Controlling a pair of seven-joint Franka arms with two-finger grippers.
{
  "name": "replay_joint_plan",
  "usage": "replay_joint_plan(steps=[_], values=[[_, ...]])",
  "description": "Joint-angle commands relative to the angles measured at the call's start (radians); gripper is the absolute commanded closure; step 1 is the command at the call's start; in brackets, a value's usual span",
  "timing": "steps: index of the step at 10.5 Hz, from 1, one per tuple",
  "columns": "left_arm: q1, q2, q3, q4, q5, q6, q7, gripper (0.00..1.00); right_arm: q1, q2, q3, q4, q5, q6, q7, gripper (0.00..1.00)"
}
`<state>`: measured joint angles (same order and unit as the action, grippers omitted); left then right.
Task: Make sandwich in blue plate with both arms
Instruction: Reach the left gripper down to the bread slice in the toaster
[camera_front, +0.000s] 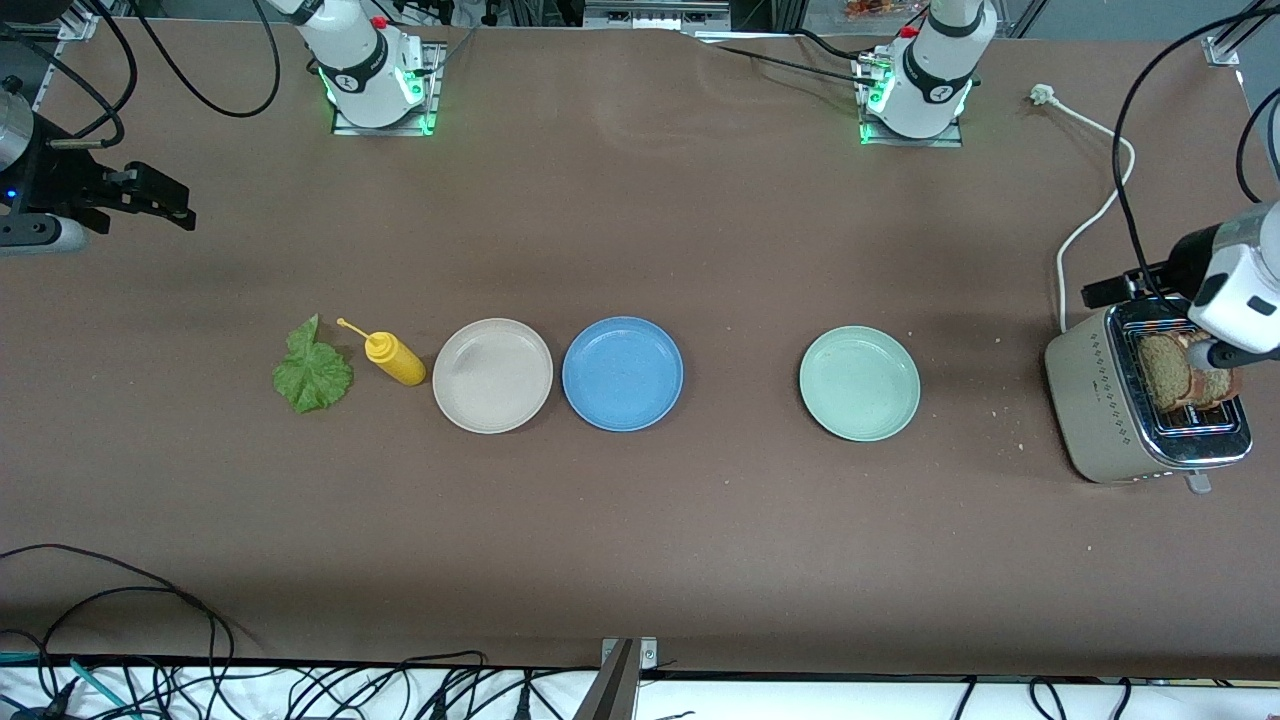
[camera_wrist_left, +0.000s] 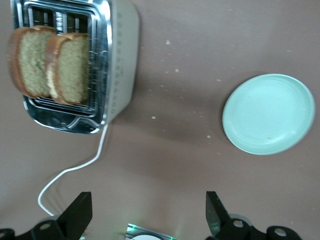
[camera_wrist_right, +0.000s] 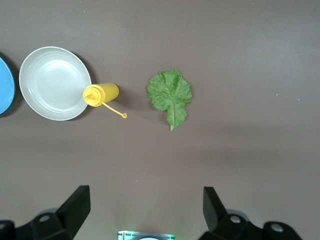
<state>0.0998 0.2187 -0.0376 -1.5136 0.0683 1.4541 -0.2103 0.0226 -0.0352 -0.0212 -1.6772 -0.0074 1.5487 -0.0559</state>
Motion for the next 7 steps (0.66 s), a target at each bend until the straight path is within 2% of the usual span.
replay_joint_plan(steps=[1, 3, 7], values=[[0.064, 0.121, -0.007, 0.104, 0.074, 0.0, 0.017, 0.0, -0.003, 0.008, 0.0, 0.024, 0.012, -0.018, -0.008, 0.0], [0.083, 0.178, -0.008, 0.118, 0.148, 0.076, 0.017, 0.0, -0.003, 0.008, 0.0, 0.024, 0.012, -0.019, -0.007, 0.0], [0.146, 0.261, -0.008, 0.115, 0.151, 0.267, 0.141, 0.0, -0.003, 0.008, -0.002, 0.024, 0.012, -0.019, -0.008, 0.0]])
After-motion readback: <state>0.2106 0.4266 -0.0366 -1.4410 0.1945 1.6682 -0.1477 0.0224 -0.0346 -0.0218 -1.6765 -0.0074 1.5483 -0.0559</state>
